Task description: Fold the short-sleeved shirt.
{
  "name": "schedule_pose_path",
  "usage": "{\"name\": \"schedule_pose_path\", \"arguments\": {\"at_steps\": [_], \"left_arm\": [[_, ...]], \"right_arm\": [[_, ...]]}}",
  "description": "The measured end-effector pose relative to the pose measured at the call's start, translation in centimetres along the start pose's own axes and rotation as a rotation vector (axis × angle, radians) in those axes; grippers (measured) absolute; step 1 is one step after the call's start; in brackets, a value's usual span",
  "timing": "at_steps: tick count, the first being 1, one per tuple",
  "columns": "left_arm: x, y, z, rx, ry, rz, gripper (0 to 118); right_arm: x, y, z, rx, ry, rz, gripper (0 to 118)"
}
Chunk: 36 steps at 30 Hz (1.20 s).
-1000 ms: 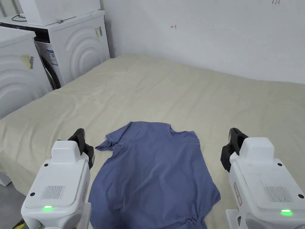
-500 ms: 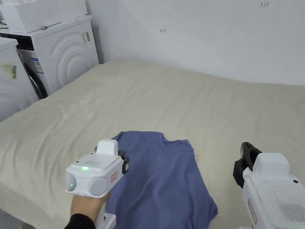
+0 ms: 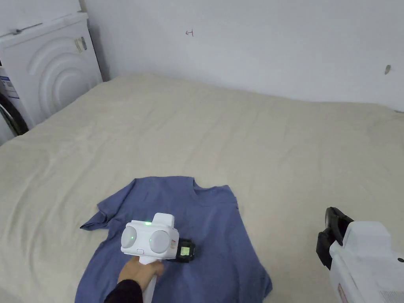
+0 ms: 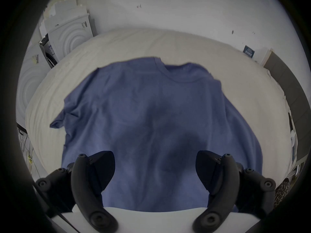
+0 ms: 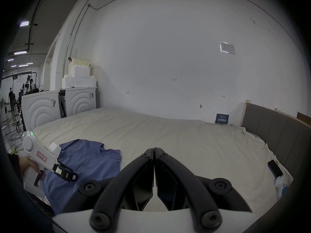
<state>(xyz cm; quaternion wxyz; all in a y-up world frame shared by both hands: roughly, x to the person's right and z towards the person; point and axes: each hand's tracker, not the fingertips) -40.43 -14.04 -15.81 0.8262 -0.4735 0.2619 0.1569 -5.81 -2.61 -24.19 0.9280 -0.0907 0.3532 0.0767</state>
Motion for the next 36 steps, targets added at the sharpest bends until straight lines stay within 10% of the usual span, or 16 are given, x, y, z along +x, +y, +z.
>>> {"name": "schedule_pose_path", "arguments": {"at_steps": [7, 12, 24, 36], "left_arm": [[1.3, -0.6, -1.1, -0.057, 0.027, -0.012, 70], [2.0, -0.7, -0.3, -0.058, 0.025, -0.083, 0], [-1.8, 0.6, 8.8, 0.188, -0.243, 0.167, 0], [8.2, 9.5, 19.5, 0.428, -0.397, -0.070, 0]], "right_arm": [[1.4, -0.9, 0.6, -0.021, -0.026, -0.003, 0], [2.4, -1.2, 1.4, -0.028, -0.042, -0.020, 0], [5.1, -0.2, 5.2, 0.021, -0.089, -0.052, 0], [10.0, 1.0, 10.7, 0.097, -0.217, -0.076, 0]]}}
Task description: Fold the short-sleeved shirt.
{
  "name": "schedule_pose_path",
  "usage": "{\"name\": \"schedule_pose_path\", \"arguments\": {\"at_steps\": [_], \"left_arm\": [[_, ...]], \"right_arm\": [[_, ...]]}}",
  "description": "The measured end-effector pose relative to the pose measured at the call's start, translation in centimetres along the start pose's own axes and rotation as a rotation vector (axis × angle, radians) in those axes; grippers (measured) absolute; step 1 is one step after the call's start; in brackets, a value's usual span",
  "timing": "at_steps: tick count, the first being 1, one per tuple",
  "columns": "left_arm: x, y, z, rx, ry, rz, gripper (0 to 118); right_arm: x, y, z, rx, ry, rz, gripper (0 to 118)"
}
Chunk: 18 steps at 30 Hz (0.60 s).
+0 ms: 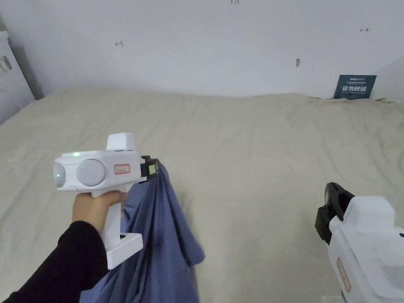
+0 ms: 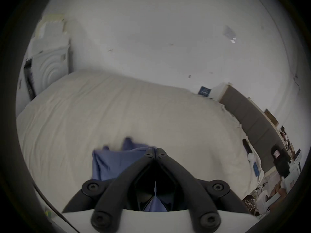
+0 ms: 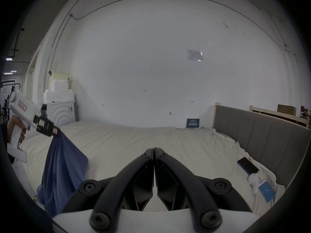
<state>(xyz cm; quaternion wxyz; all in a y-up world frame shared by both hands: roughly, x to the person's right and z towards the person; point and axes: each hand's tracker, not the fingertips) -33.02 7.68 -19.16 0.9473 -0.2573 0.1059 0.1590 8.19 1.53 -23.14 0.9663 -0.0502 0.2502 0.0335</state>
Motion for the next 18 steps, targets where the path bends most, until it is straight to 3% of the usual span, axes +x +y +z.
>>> {"name": "schedule_pose_path", "arguments": {"at_steps": [9, 18], "left_arm": [[13.8, 4.7, -0.9, 0.068, -0.235, -0.197, 0], [21.6, 2.9, -3.4, 0.016, -0.416, -0.246, 0]], "right_arm": [[5.6, 1.2, 3.2, 0.043, -0.145, -0.012, 0], [9.2, 1.8, 5.5, 0.064, -0.245, -0.005, 0]]}}
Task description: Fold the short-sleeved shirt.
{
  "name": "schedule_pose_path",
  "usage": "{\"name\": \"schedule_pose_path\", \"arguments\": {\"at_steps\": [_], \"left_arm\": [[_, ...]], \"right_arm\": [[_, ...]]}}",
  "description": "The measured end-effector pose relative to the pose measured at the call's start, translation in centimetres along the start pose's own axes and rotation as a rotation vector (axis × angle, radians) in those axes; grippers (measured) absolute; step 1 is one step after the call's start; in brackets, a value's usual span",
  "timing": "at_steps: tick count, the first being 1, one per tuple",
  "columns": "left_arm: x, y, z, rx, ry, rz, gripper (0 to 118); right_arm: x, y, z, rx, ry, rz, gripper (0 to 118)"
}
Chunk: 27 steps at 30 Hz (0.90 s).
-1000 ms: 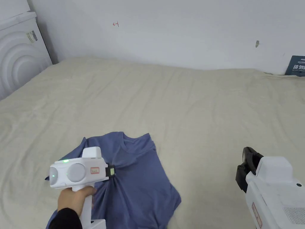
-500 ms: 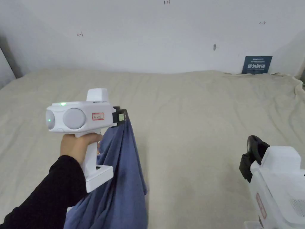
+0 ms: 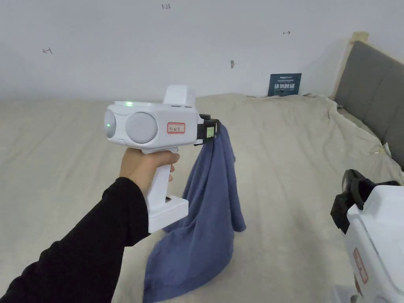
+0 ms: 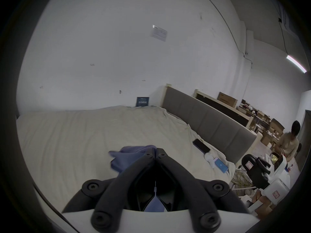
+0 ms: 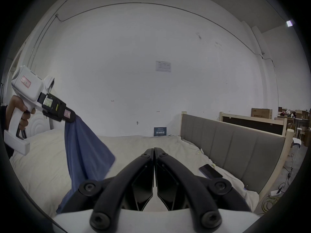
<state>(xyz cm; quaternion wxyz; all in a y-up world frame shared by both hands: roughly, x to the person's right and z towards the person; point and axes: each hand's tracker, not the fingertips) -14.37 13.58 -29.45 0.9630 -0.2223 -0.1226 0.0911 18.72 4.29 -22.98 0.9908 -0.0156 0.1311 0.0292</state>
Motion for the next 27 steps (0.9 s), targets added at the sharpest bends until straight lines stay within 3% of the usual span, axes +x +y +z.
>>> {"name": "schedule_pose_path", "arguments": {"at_steps": [5, 18, 24, 26, 27], "left_arm": [[1.1, -5.4, -4.0, -0.165, -0.043, 0.009, 0], [-0.6, -22.7, -14.1, -0.640, 0.087, 0.072, 0], [-1.1, -24.9, -14.3, -0.639, 0.137, 0.100, 0], [-1.0, -24.2, -13.5, -0.606, 0.135, 0.110, 20], [-1.0, -23.8, -13.0, -0.584, 0.137, 0.103, 47]], "right_arm": [[1.2, -0.6, 0.2, -0.013, -0.026, 0.007, 0], [1.6, -2.4, 0.1, -0.073, -0.024, 0.010, 0], [1.3, -2.7, 0.1, -0.090, -0.014, 0.014, 0], [1.2, -2.6, 0.2, -0.089, -0.011, 0.015, 0], [1.2, -2.6, 0.2, -0.087, -0.010, 0.015, 0]]}}
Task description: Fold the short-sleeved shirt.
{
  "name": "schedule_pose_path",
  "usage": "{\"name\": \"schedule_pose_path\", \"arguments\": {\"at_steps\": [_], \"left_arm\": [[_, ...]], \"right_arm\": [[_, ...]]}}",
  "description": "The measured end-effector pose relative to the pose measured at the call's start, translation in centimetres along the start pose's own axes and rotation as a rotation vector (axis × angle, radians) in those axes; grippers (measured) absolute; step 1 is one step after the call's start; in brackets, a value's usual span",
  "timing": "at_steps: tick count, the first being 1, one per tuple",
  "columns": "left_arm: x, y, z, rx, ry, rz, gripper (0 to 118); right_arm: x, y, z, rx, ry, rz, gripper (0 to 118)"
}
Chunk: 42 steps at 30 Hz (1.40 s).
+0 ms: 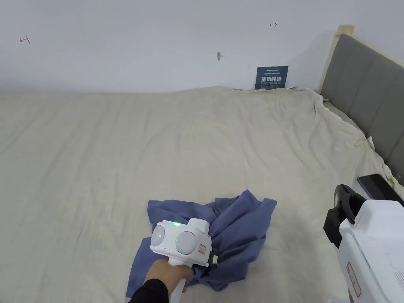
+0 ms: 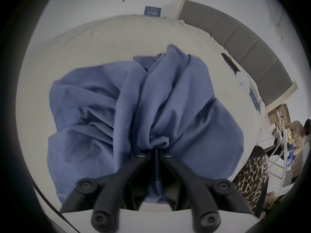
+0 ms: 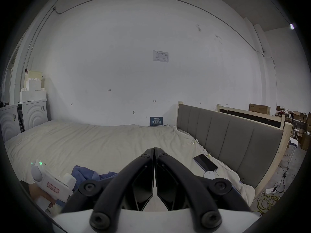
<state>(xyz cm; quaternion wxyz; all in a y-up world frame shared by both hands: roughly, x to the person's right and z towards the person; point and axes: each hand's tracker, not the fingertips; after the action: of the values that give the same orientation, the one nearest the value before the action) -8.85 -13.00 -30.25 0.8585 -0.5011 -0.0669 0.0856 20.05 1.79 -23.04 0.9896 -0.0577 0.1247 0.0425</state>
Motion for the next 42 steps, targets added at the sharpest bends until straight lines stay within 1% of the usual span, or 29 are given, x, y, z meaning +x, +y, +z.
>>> {"name": "schedule_pose_path", "arguments": {"at_steps": [1, 2, 3, 4, 8, 12, 14, 17, 20, 23, 25, 26, 27, 29, 30, 31, 32, 33, 35, 37, 42], "left_arm": [[-0.1, 0.0, 0.7, 0.023, 0.005, 0.000, 73], [0.0, 0.3, 1.8, 0.048, 0.010, 0.006, 95], [-0.1, 0.4, 2.8, 0.087, 0.014, 0.017, 114], [-0.2, 0.6, 3.9, 0.125, 0.024, 0.030, 117], [-0.9, 1.4, 10.5, 0.329, 0.024, 0.039, 117], [-2.0, 1.1, 17.4, 0.579, 0.085, 0.081, 117], [-2.6, 0.7, 20.3, 0.685, 0.156, 0.086, 117], [-3.8, -0.2, 23.4, 0.799, 0.245, 0.095, 117], [-4.7, -1.4, 25.1, 0.914, 0.367, 0.074, 116], [-5.4, -2.8, 25.5, 0.974, 0.484, 0.063, 114], [-5.8, -3.9, 25.4, 1.006, 0.534, 0.046, 106], [-6.1, -4.2, 25.1, 1.011, 0.549, 0.033, 98], [-6.2, -4.7, 25.0, 1.014, 0.557, 0.026, 84], [-6.4, -5.5, 24.4, 1.013, 0.582, -0.004, 61], [-6.4, -5.6, 24.1, 1.003, 0.597, -0.016, 39], [-6.4, -5.8, 23.9, 0.996, 0.595, -0.017, 21], [-6.5, -6.1, 23.8, 0.996, 0.588, -0.012, 8], [-6.5, -6.2, 23.6, 0.998, 0.577, -0.004, 0], [-6.4, -6.4, 23.2, 0.996, 0.583, 0.013, 0], [-6.4, -6.4, 23.2, 0.982, 0.533, 0.013, 0], [-5.9, -6.3, 22.9, 0.980, 0.552, -0.007, 0]], "right_arm": [[-0.1, 0.1, 0.0, 0.002, 0.002, 0.000, 0], [-0.1, 0.3, 0.1, 0.006, 0.004, -0.001, 0], [-0.2, 0.5, 0.1, 0.009, 0.006, -0.001, 0], [-0.3, 0.6, 0.2, 0.013, 0.008, -0.001, 0], [-0.7, 1.6, 0.3, 0.035, 0.018, 0.006, 0], [-1.2, 2.7, 0.6, 0.069, 0.027, 0.012, 0], [-1.5, 3.2, 0.7, 0.083, 0.034, 0.011, 0], [-1.9, 3.6, 0.8, 0.097, 0.043, 0.010, 0], [-2.3, 3.8, 0.8, 0.105, 0.051, 0.012, 0], [-2.8, 3.8, 0.8, 0.109, 0.059, 0.013, 0], [-3.1, 3.8, 0.8, 0.110, 0.065, 0.011, 0], [-3.2, 3.7, 0.8, 0.111, 0.067, 0.010, 0], [-3.4, 3.7, 0.8, 0.111, 0.069, 0.011, 0], [-3.6, 3.6, 0.8, 0.110, 0.073, 0.009, 0], [-3.7, 3.6, 0.8, 0.109, 0.075, 0.006, 0], [-3.8, 3.5, 0.8, 0.108, 0.077, 0.004, 0], [-3.8, 3.5, 0.8, 0.108, 0.079, 0.004, 0], [-3.9, 3.4, 0.8, 0.107, 0.079, 0.004, 0], [-4.0, 3.3, 0.9, 0.104, 0.081, 0.005, 0], [-4.1, 3.2, 0.8, 0.101, 0.081, 0.001, 0], [-4.2, 3.2, 0.8, 0.102, 0.085, -0.002, 0]]}}
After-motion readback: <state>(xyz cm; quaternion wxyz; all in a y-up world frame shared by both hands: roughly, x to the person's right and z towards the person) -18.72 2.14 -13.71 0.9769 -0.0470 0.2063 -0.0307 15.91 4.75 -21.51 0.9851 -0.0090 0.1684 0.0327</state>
